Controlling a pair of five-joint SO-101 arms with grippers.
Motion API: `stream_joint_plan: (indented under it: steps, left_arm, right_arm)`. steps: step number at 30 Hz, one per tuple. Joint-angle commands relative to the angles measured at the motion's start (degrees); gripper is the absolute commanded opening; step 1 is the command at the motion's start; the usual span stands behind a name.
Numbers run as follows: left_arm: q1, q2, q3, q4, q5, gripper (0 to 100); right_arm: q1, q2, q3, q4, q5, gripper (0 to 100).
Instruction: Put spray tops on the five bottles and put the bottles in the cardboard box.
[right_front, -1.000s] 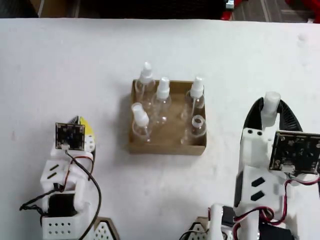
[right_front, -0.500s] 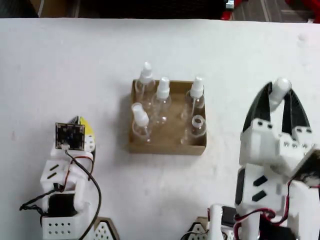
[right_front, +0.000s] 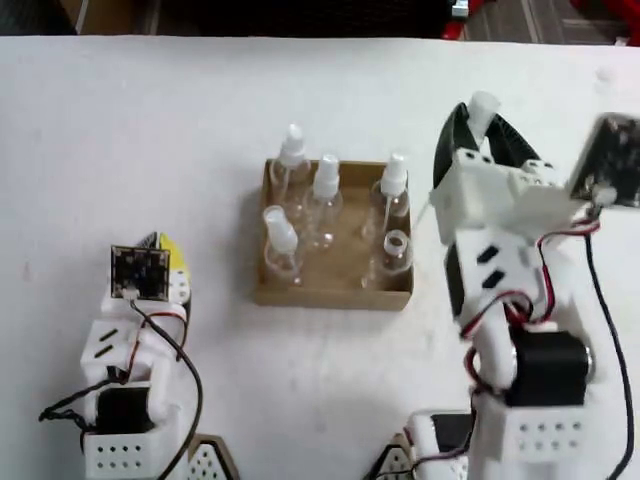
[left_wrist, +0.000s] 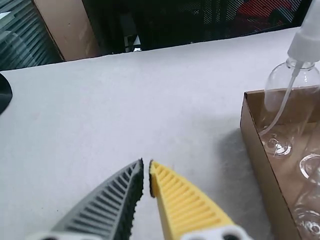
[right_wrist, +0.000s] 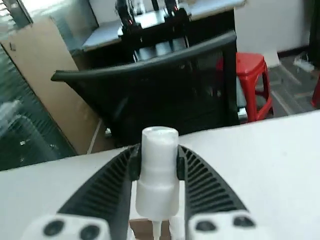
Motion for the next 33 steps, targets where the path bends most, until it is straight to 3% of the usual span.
stream_joint_plan:
  steps: [1,7,14,22,33]
  left_arm:
    - [0.66,-0.57,-0.88,-1.49,-0.44,2]
    - [0.66,-0.57,-0.88,-1.49,-0.44,2]
    - [0.57,-0.57,-0.97,-1.49,-0.44,2]
    - [0.57,-0.57,-1.58,-1.05,-0.44,2]
    - [0.66,-0.57,-1.58,-1.05,-0.44,2]
  right_arm:
    - [-1.45,-1.54,-0.35,-1.63,-0.35,1.5]
    - [-1.63,-4.7,11.43,-12.35,-0.35,1.5]
    - [-1.71,-14.29,22.68,-16.75,-0.44,1.5]
    - [-3.03,-15.52,33.76,-31.78,-0.53,1.5]
    - [-4.09,-15.43,34.46,-32.04,-0.44,1.5]
